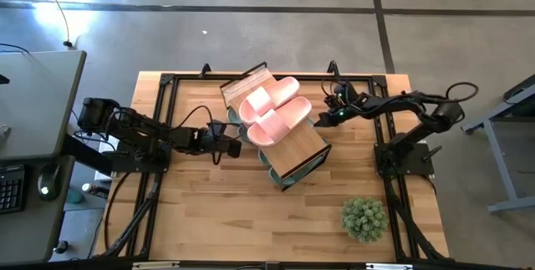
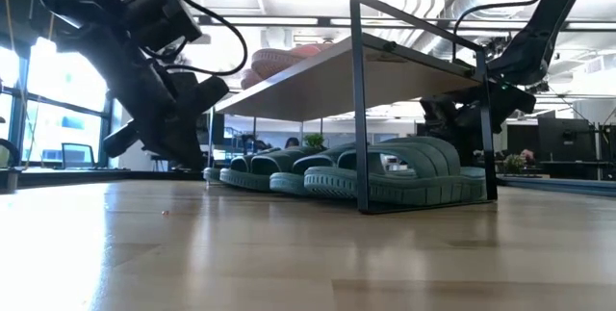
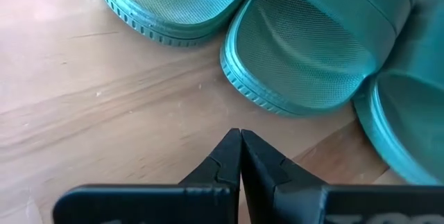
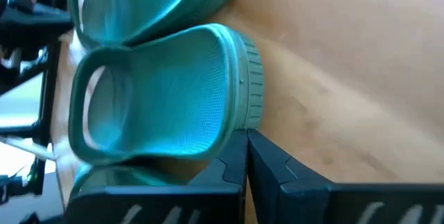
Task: Pick and place slides into the shelf
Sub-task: Adjust the slides on the shelf
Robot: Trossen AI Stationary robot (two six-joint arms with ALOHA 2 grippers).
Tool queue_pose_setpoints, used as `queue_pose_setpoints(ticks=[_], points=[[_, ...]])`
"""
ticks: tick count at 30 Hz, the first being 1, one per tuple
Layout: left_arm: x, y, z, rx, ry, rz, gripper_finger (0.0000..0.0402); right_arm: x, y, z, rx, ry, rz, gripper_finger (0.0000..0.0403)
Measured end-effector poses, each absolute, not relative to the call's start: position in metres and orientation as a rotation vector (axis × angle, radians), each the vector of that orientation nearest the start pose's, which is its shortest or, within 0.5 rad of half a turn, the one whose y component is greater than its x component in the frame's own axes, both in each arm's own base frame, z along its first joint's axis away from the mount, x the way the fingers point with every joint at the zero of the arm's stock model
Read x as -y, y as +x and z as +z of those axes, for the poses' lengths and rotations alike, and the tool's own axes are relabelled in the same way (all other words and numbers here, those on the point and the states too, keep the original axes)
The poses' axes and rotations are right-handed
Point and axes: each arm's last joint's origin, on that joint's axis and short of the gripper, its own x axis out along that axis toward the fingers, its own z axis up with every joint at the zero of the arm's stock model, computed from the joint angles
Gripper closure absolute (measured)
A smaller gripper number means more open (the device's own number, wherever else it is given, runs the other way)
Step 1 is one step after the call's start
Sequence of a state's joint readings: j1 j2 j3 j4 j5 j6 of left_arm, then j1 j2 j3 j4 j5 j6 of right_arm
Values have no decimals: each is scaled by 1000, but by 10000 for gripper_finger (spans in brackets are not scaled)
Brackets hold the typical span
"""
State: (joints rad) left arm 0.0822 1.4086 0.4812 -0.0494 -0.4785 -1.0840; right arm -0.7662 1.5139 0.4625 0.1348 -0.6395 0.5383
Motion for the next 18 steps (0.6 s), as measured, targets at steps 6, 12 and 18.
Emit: queue_pose_setpoints(ticks=[6,12,18], points=[[-32,223,127,-578,-773,971,402,140,187,111,-704,1088,-266,403],[-32,223,127,-579,-771,971,401,145,183,111,-695,1091,-301,403],[-30,223,127,-580,-761,963,401,154,175,112,-663,1104,-340,403]])
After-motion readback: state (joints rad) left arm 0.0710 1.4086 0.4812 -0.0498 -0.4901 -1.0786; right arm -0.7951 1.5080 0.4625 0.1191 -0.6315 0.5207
